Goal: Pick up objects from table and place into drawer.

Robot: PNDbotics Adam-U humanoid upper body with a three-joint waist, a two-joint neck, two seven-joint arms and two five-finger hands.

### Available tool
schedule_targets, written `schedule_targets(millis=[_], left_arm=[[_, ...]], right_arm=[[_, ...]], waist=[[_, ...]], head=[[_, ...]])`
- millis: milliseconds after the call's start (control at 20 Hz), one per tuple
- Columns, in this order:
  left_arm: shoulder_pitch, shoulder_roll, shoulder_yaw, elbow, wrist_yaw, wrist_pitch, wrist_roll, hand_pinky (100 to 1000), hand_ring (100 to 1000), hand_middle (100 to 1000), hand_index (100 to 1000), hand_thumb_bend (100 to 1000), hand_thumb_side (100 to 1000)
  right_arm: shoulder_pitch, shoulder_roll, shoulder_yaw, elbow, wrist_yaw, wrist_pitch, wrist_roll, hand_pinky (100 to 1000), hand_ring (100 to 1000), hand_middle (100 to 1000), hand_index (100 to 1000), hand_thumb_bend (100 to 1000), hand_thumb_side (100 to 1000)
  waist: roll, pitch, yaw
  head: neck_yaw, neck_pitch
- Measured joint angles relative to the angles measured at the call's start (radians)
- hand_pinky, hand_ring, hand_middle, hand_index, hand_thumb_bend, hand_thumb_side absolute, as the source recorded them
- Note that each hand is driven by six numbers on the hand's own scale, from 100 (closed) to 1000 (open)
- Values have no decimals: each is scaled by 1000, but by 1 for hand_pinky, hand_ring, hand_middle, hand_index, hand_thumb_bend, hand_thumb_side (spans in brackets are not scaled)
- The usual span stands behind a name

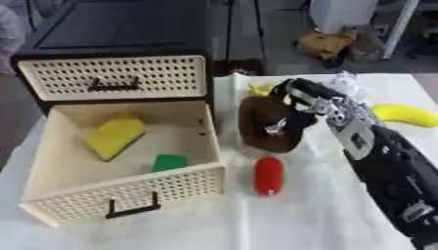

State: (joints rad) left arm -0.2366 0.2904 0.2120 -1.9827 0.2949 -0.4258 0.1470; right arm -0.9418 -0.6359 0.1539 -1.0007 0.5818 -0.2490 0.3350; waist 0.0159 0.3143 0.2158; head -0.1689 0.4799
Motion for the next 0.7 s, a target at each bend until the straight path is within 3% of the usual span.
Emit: schedule_targets(millis=[700], left_arm=[[7,10,0,0,17,1,10,320,514,509,796,107,987]], right_arm=[[-9,-49,-4,-183,-171,86,74,562,756,541,675,501,562]], waist=[[0,-29,-22]], head=[[13,4]])
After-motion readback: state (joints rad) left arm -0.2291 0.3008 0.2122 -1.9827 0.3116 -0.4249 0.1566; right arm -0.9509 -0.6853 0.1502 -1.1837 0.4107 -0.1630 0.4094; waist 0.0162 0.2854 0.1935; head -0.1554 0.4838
